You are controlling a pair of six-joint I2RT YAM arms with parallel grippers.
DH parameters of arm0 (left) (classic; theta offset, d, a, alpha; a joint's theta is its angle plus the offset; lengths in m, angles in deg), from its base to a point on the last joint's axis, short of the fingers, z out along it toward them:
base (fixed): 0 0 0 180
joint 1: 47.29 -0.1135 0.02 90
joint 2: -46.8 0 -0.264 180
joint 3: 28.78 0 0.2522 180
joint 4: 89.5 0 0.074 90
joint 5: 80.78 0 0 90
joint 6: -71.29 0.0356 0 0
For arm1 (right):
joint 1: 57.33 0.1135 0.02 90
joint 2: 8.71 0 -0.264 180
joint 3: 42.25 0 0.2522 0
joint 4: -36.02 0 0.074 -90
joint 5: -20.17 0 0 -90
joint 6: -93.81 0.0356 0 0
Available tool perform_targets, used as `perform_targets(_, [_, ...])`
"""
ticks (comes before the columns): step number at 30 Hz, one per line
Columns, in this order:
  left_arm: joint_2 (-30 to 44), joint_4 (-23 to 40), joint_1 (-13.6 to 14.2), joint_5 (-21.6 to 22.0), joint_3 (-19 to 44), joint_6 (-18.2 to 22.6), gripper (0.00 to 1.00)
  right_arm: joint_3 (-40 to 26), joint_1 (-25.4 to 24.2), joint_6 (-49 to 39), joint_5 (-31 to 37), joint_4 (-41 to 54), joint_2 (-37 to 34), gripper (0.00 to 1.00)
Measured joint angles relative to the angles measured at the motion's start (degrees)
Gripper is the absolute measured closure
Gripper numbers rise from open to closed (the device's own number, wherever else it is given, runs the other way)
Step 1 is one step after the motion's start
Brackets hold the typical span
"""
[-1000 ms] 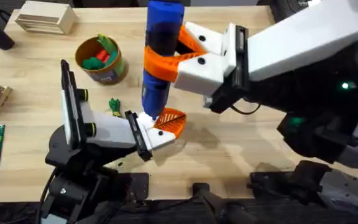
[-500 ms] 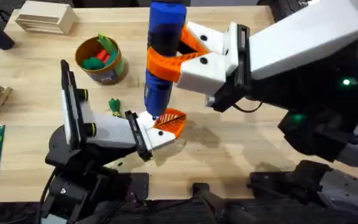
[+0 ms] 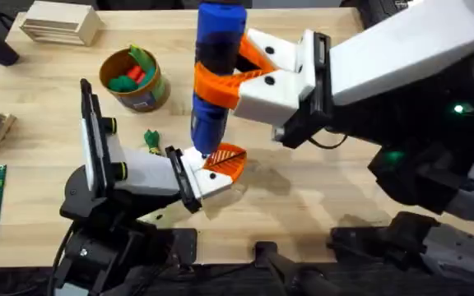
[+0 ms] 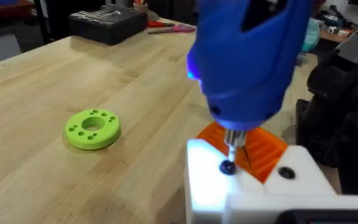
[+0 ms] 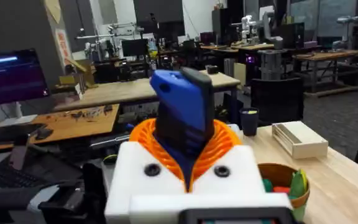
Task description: Pick up the gripper from the table and insert it into the empty holder that is missing its gripper. Then pick up a screw, insert it into the mounting hole, and use the screwdriver to tighten it. Finally, clean up the table by picking up the vegetable and placing it into the bucket.
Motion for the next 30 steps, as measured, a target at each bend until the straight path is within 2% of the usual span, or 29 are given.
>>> perform_targets(30, [0.0,0.0,0.0,0.0,0.0,0.0,0.997,0.0,0.5,0.0,0.0,-0.3,-1.4,0.973])
